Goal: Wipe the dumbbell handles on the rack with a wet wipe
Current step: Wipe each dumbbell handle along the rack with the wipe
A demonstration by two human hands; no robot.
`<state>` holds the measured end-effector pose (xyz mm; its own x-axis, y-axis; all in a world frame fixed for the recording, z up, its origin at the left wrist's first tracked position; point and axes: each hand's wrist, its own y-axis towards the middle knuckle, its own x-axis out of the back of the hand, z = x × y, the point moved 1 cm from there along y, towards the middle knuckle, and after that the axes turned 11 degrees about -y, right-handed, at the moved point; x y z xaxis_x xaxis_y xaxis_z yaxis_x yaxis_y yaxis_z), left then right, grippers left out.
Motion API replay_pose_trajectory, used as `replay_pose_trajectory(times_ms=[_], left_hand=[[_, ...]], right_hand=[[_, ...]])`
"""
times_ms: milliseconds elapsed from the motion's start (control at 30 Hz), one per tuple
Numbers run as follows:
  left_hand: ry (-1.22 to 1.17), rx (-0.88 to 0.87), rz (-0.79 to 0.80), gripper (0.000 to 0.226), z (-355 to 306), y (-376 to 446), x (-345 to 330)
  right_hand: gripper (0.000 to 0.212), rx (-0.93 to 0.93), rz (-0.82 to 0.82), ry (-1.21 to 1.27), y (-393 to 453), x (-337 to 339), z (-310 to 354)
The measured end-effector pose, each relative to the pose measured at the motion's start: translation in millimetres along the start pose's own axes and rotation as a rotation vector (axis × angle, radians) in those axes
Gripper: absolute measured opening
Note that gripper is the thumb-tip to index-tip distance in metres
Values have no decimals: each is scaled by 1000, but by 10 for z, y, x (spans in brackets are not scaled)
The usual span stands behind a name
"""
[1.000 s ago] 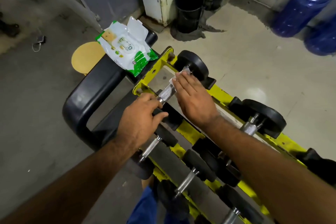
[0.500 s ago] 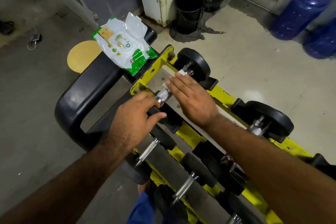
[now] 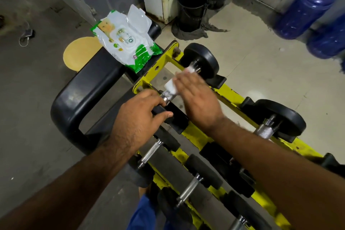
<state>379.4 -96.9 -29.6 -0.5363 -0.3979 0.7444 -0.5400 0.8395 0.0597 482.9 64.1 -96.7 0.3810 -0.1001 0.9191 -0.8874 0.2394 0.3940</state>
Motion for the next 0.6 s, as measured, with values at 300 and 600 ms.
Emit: replay_pose_trajectory(times_ms=[300,600], left_hand=[[-19,5,-20,26,-43,-10,2],[-4,20,-6,28,-17,-19,-19]], right_hand=[[54,138,49,47,-19,74,73],[51,56,-52,29,75,95,-207]])
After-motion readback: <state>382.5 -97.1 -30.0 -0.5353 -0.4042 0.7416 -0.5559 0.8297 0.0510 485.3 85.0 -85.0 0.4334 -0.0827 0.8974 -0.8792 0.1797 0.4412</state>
